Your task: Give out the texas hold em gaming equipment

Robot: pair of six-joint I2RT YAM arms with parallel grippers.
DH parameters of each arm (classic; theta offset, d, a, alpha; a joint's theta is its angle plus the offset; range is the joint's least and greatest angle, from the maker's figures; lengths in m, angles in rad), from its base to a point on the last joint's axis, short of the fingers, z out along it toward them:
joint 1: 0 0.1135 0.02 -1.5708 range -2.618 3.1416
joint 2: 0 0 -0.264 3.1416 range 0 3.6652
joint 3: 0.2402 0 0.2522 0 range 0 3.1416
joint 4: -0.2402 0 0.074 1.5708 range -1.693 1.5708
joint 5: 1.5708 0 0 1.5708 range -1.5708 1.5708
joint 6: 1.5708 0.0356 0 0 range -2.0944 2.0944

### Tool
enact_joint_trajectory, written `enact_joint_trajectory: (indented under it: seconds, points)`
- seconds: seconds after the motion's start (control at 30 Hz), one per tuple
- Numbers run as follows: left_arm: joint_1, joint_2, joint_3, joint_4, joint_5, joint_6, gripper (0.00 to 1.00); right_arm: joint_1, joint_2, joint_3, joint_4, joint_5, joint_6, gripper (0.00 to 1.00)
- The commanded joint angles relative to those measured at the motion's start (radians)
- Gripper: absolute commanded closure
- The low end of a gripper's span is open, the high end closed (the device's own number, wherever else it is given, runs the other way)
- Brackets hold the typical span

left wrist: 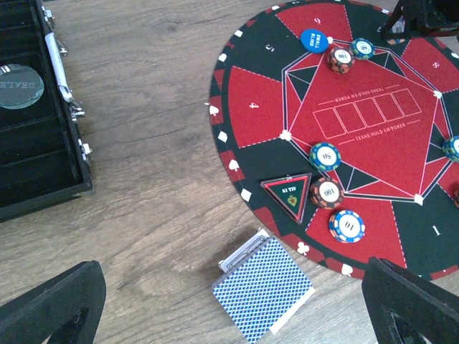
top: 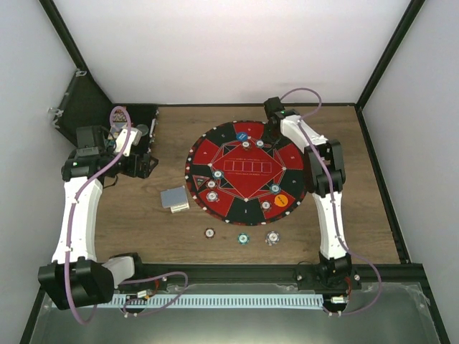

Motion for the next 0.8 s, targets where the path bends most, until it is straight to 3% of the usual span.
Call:
enact_joint_trajectory:
  seconds: [0.0, 0.13, 0.3, 0.37, 0.6, 0.77]
  points:
    - [0.006, -0.009, 0.024, -0.010, -0.007, 0.021, 0.00, -0.008, 0.052, 0.071, -0.036, -0.015, -0.016, 0.86]
    - [0.005, -0.011, 0.033, -0.019, -0.011, 0.026, 0.00, -0.008, 0.067, 0.071, -0.036, -0.028, -0.014, 0.82]
    - [0.006, -0.015, 0.036, -0.024, -0.003, 0.021, 0.00, -0.009, 0.048, 0.067, -0.049, -0.008, -0.021, 0.47]
    - [0.006, -0.016, 0.035, -0.023, 0.003, 0.017, 0.00, -0.008, 0.024, 0.067, -0.049, -0.004, -0.022, 0.41]
    - [0.005, -0.023, 0.026, -0.020, 0.018, 0.015, 0.00, -0.008, -0.104, 0.041, -0.072, 0.016, -0.019, 0.38]
    - [0.005, -0.022, 0.022, -0.012, 0.026, 0.012, 0.00, 0.046, -0.335, -0.263, 0.028, 0.010, 0.026, 0.37]
